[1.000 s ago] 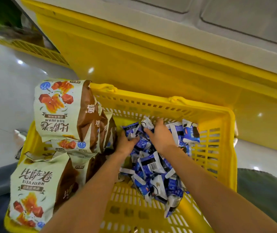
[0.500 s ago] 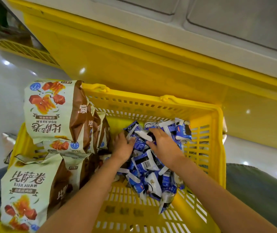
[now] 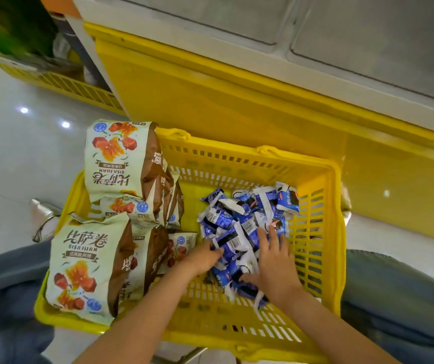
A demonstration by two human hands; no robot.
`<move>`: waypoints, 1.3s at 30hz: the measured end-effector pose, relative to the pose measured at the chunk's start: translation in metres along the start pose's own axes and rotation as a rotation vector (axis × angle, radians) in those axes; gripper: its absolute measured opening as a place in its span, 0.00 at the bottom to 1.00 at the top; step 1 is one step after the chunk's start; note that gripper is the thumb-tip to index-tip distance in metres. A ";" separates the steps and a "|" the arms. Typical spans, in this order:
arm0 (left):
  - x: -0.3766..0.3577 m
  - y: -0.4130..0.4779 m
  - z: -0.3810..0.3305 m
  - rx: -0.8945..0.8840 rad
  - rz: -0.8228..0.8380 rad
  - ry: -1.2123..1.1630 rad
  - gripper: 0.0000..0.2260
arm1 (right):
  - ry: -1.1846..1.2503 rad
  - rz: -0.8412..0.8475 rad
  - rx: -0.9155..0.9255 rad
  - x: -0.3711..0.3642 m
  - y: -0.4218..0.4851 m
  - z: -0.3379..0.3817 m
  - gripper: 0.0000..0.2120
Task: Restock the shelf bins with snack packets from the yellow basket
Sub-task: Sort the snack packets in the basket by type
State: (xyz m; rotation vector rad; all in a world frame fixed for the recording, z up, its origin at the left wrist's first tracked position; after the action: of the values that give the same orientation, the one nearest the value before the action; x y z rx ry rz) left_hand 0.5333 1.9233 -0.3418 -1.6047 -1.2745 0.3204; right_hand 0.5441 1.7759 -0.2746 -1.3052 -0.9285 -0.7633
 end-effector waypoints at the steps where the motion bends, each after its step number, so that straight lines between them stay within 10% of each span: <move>1: 0.005 -0.001 0.000 0.005 -0.033 0.012 0.12 | 0.058 0.011 -0.054 0.000 -0.001 -0.009 0.52; 14: -0.011 -0.028 -0.006 0.155 0.044 -0.353 0.28 | 0.553 0.046 -0.153 0.000 -0.014 -0.014 0.33; 18: -0.012 -0.027 0.002 0.024 0.042 -0.139 0.32 | 0.412 0.105 -0.171 -0.015 -0.026 -0.022 0.44; 23: 0.000 -0.025 0.010 -0.119 0.020 0.181 0.33 | 0.691 0.096 -0.305 -0.015 -0.026 -0.028 0.30; 30: 0.040 -0.004 0.018 0.047 -0.231 -0.234 0.28 | 0.940 -0.032 -0.336 0.002 -0.009 0.000 0.23; 39: 0.059 -0.001 0.011 0.009 -0.439 -0.326 0.24 | 0.571 -0.209 -0.283 0.017 0.012 -0.011 0.29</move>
State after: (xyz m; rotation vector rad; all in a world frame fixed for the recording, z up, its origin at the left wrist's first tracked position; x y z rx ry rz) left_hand 0.5489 1.9789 -0.3248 -1.2516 -1.8286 0.3167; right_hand 0.5640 1.7674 -0.2647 -1.1405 -0.5074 -1.3834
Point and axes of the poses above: each hand's wrist, its own y-axis towards the middle knuckle, its own x-axis out of the back of the hand, z = x × y, the point moved 7 cm from there along y, towards the middle knuckle, and after that the axes turned 14 degrees about -z, right-handed, at the moved point
